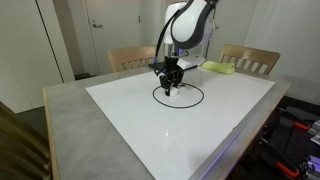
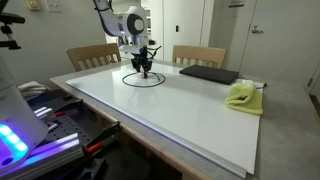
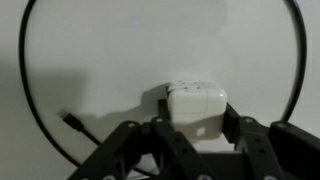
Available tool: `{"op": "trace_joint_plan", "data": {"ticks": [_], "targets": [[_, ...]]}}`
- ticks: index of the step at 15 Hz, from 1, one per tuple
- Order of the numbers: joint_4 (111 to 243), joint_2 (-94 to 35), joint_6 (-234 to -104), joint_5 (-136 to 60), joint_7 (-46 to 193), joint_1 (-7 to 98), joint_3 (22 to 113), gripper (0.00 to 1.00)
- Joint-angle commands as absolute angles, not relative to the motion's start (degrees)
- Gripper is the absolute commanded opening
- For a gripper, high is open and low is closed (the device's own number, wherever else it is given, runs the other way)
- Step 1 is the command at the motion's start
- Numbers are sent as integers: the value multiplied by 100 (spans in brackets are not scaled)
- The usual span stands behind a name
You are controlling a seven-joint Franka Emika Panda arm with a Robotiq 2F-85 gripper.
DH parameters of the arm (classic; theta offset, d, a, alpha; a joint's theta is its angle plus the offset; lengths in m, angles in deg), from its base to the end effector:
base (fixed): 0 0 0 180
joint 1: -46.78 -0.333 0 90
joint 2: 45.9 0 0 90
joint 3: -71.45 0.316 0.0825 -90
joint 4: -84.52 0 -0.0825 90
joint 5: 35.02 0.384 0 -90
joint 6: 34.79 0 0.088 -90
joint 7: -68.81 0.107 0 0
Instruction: Straighten the cable
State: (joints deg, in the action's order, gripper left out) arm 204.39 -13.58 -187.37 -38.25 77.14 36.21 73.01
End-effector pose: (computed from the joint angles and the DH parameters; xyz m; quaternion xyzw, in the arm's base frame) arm 0.5662 0.1236 0.1485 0.9984 0.0560 0.0046 0.0051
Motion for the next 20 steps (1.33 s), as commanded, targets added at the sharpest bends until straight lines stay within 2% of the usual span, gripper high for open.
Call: {"op": "trace_joint_plan", "data": {"ticks": [1,7,8,11,12,20], "targets": [[20404,-1393,-18705,-3861,8636,3293,6913,26],[20413,-1393,-18761,-3691,9333,3292,6839,26],[20412,-1397,-18759,-3688,9351,3291,6836,51],[20413,-1389,-18757,-3688,9351,3290,6836,51],[20413,-1389,-18757,-3688,9351,3290,6836,26],[20288,-1383,-18693,-3863,10646,2849,6234,26]]}}
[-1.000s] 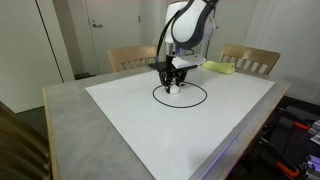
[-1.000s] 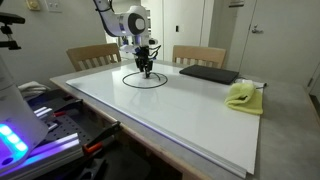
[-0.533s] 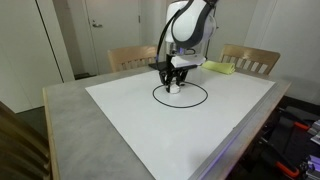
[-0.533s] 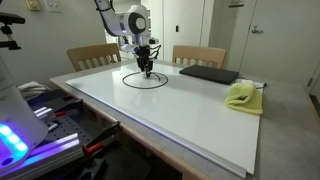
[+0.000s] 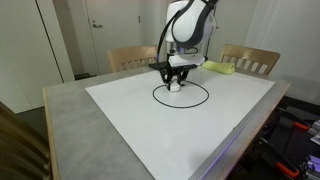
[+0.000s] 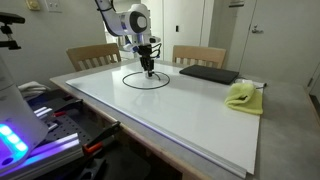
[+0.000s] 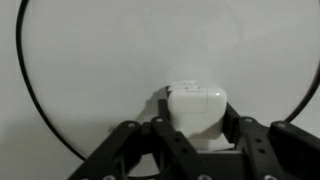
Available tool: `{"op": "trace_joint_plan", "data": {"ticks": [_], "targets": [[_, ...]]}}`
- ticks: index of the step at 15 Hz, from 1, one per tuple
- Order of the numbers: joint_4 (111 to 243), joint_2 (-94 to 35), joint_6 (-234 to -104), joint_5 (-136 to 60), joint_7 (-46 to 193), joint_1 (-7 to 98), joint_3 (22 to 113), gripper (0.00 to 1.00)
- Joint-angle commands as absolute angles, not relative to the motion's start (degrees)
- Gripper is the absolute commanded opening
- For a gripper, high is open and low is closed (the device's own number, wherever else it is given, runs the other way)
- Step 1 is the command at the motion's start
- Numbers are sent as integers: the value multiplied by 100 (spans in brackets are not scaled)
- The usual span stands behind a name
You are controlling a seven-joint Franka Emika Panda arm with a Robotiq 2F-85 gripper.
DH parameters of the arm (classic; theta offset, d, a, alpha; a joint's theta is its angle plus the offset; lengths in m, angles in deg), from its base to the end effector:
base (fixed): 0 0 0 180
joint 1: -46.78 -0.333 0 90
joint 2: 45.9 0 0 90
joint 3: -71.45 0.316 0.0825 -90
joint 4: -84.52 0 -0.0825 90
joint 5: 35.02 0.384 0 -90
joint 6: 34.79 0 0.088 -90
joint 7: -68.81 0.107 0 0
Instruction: Straighten the cable
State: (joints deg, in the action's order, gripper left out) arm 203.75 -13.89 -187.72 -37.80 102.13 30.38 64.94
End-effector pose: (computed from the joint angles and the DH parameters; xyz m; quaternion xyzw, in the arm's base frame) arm 0.5773 0.1016 0.1578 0.9839 -0.1729 0.0300 0.0325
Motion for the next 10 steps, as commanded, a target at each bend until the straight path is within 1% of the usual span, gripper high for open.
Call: {"op": "trace_joint_plan", "data": {"ticks": [1,6,8,10], "targets": [[20276,-1383,-18684,-3864,10780,2833,6190,26],[20254,-1354,-18788,-3928,12249,2635,5724,26],[20339,-1403,-18872,-3824,12748,2764,5667,26],[20482,-1541,-18918,-3511,12975,3075,5830,26]]}}
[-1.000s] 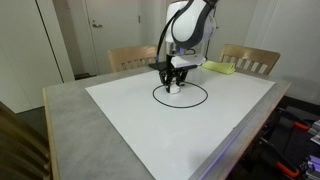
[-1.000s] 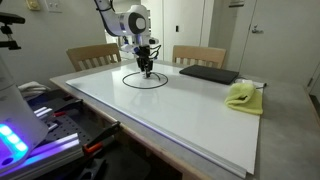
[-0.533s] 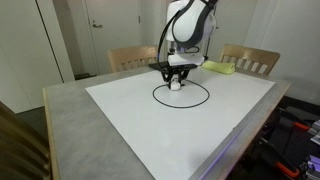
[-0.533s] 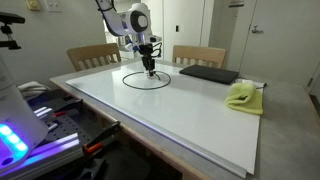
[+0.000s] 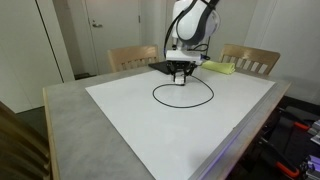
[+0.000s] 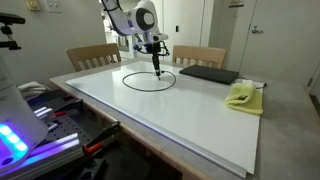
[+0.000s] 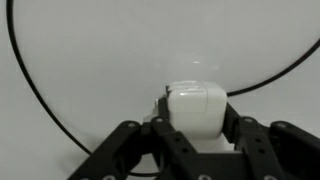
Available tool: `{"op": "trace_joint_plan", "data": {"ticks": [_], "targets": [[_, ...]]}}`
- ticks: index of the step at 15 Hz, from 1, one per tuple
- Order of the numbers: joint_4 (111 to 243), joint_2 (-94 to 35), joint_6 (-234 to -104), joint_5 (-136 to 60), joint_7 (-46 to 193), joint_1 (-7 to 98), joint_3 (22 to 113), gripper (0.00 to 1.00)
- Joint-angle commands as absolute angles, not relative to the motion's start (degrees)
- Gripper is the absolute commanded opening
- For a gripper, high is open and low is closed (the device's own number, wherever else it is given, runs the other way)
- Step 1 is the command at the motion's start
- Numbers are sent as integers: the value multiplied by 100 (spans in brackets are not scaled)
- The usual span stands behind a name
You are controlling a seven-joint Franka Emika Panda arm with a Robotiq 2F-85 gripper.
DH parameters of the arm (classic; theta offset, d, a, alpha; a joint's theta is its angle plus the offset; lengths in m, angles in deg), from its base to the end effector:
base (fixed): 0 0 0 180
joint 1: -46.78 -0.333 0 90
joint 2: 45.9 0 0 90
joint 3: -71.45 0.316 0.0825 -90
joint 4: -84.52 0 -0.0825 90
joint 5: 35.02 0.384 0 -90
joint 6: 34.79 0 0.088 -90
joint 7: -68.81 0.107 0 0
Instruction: Straighten the cable
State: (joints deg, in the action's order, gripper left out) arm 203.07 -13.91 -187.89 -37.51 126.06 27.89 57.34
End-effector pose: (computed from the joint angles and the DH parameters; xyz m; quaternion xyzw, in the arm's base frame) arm 0.5912 0.0510 0.1699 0.9107 -0.4053 0.0634 0.0488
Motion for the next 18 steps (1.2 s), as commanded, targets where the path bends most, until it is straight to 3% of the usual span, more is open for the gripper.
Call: {"op": "trace_joint_plan", "data": {"ticks": [1,2,5,6,11,18], "targets": [[20300,-1405,-18781,-3782,12838,2978,5842,26],[20300,-1404,-18778,-3800,12869,3027,5841,51],[20300,-1401,-18776,-3810,12865,3032,5872,51],[20300,-1401,-18776,-3809,12867,3020,5885,26],[20227,-1308,-18629,-4350,14705,2467,5207,26],[20298,-1368,-18419,-4402,16844,2720,5061,26]]}}
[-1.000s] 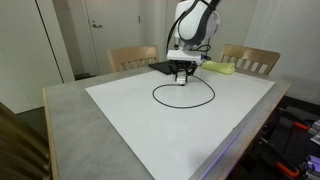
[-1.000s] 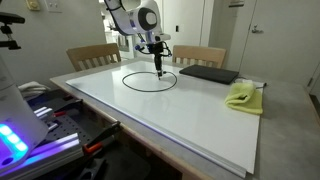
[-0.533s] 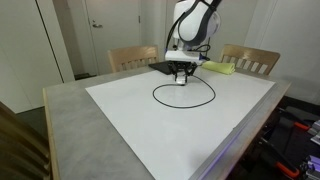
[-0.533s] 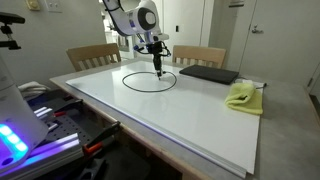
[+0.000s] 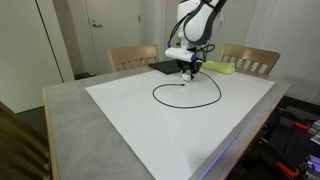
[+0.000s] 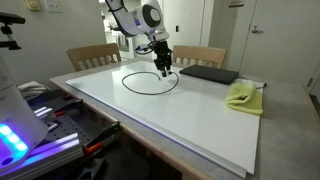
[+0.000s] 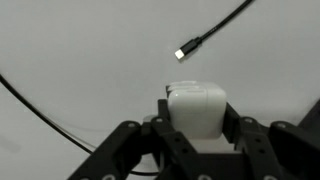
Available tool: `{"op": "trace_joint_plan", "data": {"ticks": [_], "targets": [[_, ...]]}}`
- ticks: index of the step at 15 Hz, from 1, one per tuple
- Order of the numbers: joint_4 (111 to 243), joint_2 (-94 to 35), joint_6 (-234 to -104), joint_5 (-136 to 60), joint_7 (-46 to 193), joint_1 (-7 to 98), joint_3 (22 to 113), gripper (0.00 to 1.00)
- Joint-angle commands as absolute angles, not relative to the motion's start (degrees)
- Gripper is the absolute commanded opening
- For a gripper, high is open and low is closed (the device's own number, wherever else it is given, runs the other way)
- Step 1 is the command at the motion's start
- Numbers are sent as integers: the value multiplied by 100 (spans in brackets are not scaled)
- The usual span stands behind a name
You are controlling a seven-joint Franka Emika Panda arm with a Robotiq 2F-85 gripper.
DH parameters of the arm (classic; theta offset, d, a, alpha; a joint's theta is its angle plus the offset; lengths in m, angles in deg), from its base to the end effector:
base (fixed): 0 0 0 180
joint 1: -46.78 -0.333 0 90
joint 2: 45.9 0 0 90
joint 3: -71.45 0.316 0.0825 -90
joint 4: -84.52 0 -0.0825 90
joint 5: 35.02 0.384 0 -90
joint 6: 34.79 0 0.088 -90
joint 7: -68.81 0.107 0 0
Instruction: Straighten the cable
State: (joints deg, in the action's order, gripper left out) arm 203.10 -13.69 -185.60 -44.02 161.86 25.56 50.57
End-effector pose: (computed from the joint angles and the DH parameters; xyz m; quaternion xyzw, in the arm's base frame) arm 0.5911 0.0076 0.1743 0.7494 -0.6483 0.1058 0.0830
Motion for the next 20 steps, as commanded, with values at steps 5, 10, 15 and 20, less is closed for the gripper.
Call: {"op": "trace_joint_plan", "data": {"ticks": [5,10,15,20], "targets": [[20508,-1456,-18501,-4379,18146,3044,4974,26],[20475,-1403,-18453,-4617,18742,3195,4931,51],[20293,-1321,-18127,-4250,19675,3270,4911,26],[20275,-1374,-17930,-4361,21127,3448,4766,26]]}}
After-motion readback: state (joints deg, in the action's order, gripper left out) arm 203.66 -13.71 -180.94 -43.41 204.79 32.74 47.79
